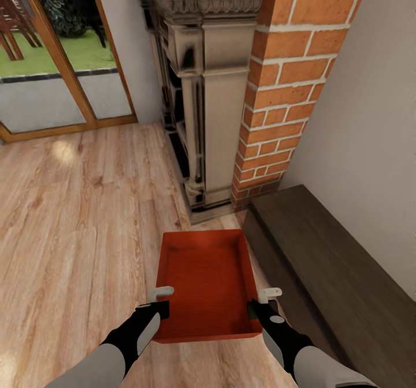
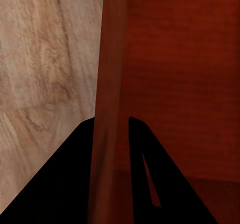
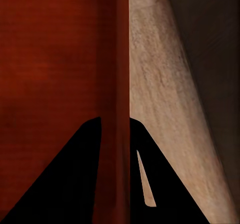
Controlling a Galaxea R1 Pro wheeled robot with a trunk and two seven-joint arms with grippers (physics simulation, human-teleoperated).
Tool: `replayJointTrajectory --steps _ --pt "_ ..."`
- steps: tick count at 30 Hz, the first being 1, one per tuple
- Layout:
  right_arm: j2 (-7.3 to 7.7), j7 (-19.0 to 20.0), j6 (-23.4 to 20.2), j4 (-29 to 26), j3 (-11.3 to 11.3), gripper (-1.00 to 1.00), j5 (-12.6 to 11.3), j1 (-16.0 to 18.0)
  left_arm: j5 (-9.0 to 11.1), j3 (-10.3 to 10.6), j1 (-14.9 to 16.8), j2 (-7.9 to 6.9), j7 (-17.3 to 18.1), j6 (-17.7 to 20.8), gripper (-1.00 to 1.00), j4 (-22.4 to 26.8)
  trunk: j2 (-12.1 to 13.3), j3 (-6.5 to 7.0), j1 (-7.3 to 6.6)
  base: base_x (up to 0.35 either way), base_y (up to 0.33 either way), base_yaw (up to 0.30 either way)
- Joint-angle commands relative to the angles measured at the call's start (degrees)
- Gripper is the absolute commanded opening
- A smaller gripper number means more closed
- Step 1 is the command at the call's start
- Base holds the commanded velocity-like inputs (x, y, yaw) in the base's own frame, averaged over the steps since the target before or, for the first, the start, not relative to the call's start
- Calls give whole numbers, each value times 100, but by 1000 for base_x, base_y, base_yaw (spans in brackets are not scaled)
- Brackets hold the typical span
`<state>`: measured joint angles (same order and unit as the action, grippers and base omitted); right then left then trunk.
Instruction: Move the two storage containers from the living room to the garage. In the garage, place one container on the floor and stack the other container on top of it (either order is fine).
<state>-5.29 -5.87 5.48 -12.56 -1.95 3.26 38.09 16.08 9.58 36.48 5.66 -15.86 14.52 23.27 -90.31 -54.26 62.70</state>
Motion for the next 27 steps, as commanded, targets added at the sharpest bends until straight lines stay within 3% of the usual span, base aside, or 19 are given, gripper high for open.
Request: replayJointTrajectory --steps 1,27 --pt "16 -55 18 -9 81 -100 70 5 -8 29 0 -41 -277 51 -100 2 40 15 -23 0 0 0" --pt "3 -55 15 -42 74 -100 78 5 -6 26 0 -47 -277 51 -100 2 1083 482 -594 0 0 0"
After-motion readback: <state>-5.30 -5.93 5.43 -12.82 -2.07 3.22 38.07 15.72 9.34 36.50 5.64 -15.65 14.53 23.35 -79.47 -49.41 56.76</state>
